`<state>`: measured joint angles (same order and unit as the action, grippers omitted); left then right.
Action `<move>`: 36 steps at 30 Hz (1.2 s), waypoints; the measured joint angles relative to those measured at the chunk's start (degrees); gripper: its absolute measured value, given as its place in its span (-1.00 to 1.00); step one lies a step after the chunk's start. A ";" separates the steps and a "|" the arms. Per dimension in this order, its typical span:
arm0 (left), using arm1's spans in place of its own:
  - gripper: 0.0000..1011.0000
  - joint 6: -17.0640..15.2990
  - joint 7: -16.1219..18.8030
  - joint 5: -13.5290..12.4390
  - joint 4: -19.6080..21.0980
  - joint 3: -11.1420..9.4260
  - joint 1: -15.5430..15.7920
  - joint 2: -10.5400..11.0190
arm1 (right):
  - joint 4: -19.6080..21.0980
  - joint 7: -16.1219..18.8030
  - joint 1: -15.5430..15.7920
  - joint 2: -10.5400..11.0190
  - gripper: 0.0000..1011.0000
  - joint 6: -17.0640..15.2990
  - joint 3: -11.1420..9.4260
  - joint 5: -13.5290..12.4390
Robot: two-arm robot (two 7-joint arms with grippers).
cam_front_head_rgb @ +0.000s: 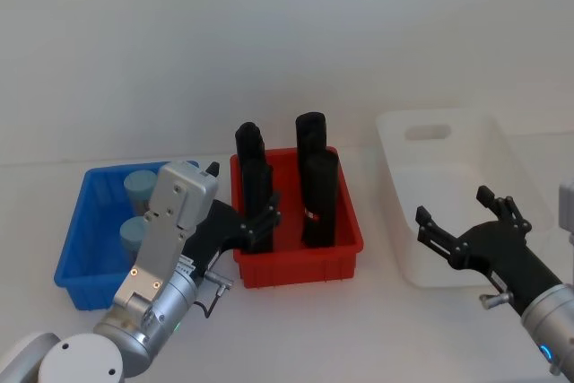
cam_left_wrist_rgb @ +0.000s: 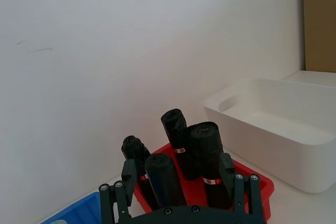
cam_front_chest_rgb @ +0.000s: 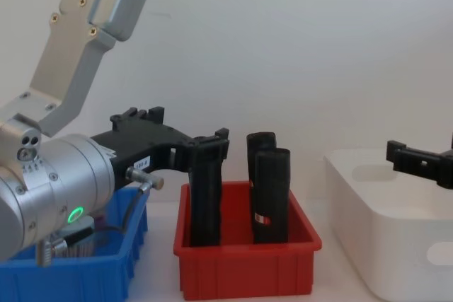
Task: Pick the cotton swabs from the blue box and place them into the white box.
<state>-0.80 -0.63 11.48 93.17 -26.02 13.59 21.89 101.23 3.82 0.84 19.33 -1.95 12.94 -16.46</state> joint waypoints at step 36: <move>0.99 -3.32 -7.29 3.08 -12.13 3.86 6.94 -1.54 | 0.00 0.00 0.00 0.00 0.98 0.00 0.00 0.00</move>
<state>-4.12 -7.92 14.57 81.05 -22.16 20.53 20.35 101.23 3.82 0.84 19.33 -1.95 12.94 -16.47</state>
